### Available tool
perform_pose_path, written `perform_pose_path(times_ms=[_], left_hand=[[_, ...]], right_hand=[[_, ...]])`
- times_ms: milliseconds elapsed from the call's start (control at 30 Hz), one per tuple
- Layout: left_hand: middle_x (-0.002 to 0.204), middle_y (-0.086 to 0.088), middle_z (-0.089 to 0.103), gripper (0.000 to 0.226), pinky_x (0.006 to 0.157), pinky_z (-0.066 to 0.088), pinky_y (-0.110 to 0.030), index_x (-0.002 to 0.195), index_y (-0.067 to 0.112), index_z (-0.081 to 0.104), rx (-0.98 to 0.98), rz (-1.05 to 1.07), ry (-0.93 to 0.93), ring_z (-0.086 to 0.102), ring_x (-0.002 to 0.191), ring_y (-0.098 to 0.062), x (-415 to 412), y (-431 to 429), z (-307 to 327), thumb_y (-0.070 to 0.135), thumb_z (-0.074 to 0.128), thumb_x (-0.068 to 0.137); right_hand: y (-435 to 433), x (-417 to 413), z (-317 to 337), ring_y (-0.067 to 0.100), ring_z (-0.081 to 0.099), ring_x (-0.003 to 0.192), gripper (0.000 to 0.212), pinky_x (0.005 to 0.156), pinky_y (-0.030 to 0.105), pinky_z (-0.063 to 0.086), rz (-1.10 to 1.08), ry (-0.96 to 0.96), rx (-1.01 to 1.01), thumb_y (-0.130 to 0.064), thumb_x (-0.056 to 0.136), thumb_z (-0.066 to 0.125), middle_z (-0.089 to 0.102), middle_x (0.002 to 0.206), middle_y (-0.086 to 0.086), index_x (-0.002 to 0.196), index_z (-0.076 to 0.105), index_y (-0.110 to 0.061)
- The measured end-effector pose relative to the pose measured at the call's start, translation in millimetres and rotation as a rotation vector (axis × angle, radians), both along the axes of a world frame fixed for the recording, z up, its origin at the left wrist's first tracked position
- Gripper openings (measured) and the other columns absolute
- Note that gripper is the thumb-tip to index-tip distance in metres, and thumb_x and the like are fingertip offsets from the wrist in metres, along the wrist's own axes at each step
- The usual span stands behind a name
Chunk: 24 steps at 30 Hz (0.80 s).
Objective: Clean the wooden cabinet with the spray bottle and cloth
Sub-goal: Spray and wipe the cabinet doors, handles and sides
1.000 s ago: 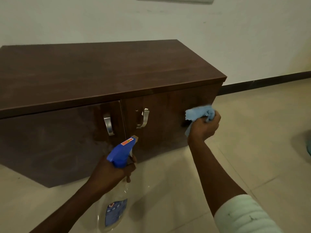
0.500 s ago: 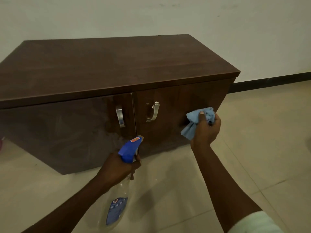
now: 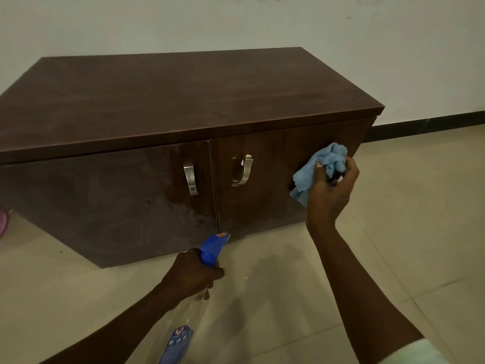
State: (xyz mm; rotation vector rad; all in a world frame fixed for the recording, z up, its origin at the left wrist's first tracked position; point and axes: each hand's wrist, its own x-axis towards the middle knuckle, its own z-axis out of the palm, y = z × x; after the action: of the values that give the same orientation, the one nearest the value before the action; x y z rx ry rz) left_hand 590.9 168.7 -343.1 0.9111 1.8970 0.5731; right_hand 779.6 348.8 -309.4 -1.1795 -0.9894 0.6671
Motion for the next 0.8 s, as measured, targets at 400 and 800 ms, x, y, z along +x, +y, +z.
perform_pose_path(times_ms=[400,800], left_hand=[[0.063,-0.007,0.066,0.021,0.056,0.053,-0.026,0.091,0.011,0.062,0.107,0.025,-0.106,0.065,0.052,-0.017,21,6,15,0.02,0.074,0.077],[0.064,-0.009,0.069,0.021,0.059,0.056,-0.03,0.092,0.015,0.06,0.125,0.034,-0.012,0.067,0.054,-0.019,-8,-20,20,0.024,0.072,0.078]], right_hand=[[18,14,-73,0.022,0.062,0.088,0.034,0.08,0.042,0.053,-0.165,0.067,-0.225,-0.007,0.091,0.053,0.058,0.103,0.009,0.12,0.049,-0.024],[5,-13,-125,0.04,0.059,0.105,0.037,0.093,0.044,0.047,-0.107,0.029,-0.618,-0.021,0.09,0.055,0.06,0.113,0.028,0.114,0.05,0.006]])
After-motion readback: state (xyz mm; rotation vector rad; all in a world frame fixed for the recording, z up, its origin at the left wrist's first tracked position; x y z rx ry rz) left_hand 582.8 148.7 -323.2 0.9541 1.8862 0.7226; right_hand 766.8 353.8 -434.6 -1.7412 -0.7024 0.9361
